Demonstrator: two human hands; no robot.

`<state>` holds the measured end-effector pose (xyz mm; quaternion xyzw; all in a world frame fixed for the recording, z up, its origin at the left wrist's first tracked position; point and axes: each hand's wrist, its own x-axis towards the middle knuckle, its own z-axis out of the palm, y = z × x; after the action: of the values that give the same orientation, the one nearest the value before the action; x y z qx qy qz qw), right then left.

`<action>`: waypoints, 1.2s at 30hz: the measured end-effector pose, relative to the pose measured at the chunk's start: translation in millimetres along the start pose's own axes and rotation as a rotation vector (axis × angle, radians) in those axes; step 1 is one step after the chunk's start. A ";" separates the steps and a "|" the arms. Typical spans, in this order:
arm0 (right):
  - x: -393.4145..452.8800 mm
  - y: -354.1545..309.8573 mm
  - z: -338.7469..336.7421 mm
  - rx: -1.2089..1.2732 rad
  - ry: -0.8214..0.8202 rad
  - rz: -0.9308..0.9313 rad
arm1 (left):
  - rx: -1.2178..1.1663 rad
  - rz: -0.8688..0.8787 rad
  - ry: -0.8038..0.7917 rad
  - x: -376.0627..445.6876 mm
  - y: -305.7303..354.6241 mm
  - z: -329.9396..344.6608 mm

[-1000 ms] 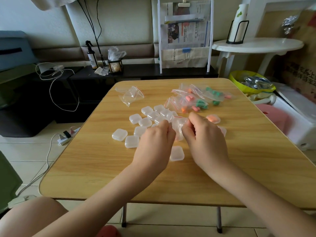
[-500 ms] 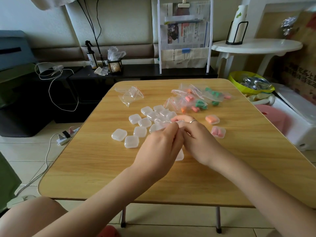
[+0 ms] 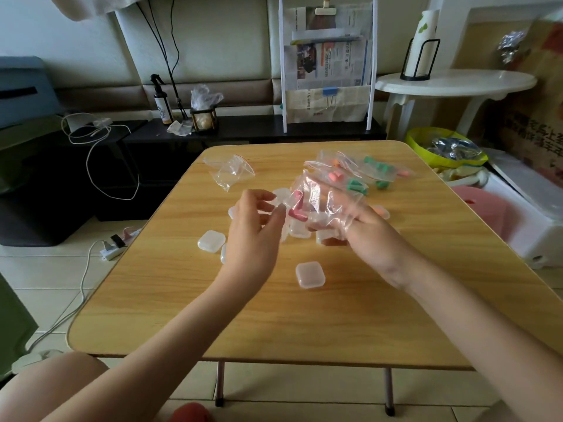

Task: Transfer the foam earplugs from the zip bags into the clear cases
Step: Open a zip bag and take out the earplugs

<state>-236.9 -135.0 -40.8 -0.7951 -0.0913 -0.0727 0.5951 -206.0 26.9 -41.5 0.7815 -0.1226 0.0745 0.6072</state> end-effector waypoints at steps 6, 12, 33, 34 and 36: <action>-1.5 1.7 1.0 0.022 -0.072 -0.023 | -0.502 -0.237 -0.242 8.0 -1.3 -2.4; 2.1 5.2 3.6 0.004 -0.037 -0.085 | -0.427 -0.184 -0.224 8.4 -2.2 -6.8; 0.0 7.9 8.7 -0.036 0.054 -0.097 | -0.944 -0.560 -0.319 10.3 -4.8 -0.8; -0.3 7.9 8.7 -0.044 0.054 -0.104 | -0.961 -0.579 -0.301 10.5 -3.2 -1.1; -0.2 7.3 8.6 -0.059 0.059 -0.106 | -0.975 -0.605 -0.232 12.0 -1.4 -2.0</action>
<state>-235.4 -128.8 -50.1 -0.8040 -0.1135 -0.1300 0.5690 -194.0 28.0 -39.0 0.4154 0.0202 -0.2531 0.8735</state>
